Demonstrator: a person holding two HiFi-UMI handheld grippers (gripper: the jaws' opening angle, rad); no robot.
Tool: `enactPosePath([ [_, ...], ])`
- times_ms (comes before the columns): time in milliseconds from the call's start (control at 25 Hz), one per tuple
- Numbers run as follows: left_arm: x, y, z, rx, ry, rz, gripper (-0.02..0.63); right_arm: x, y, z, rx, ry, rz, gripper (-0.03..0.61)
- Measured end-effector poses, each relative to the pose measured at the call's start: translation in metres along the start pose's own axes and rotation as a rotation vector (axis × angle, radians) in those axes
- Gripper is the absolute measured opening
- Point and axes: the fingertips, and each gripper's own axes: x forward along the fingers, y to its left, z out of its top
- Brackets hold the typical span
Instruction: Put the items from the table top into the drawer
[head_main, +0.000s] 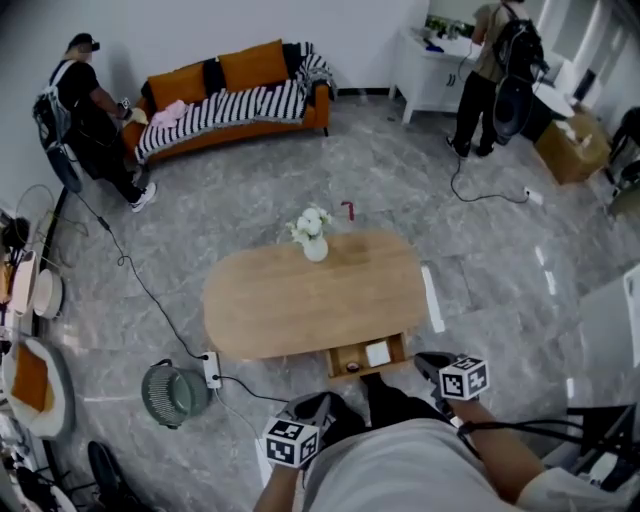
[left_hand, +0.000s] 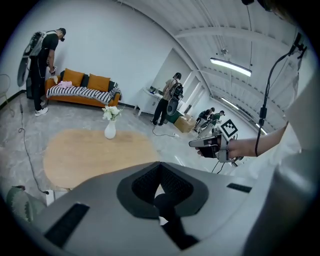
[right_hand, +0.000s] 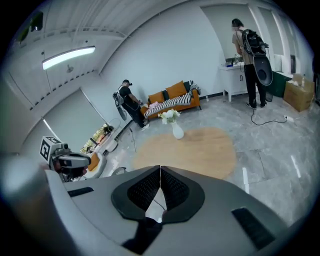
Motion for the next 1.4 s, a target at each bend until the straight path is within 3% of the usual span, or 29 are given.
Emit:
enactPosePath([
  [280,-0.012,-0.018,0.014,0.057,-0.045,0.031,0.0,-0.034,0.013,0.01,-0.055,-0.088,0.035,0.034],
  [520,-0.014,-0.062,0.026,0.1,-0.111,0.048,0.0,-0.074,0.021,0.013,-0.12,-0.148,0.074,0.034],
  [800,-0.027,-0.106,0.03,0.052,-0.198,0.082,0.0,-0.125,0.022,0.019,-0.178,-0.206,0.105,0.034],
  [1120,-0.027,-0.129,0.022,0.067,-0.216,0.146,0.0,-0.148,-0.001,0.0,-0.221,-0.181,0.105,0.034],
  [1400,-0.038,-0.137,0.02,0.092,-0.222,0.151,0.0,-0.165,-0.012,0.007,-0.211,-0.225,0.078,0.034],
])
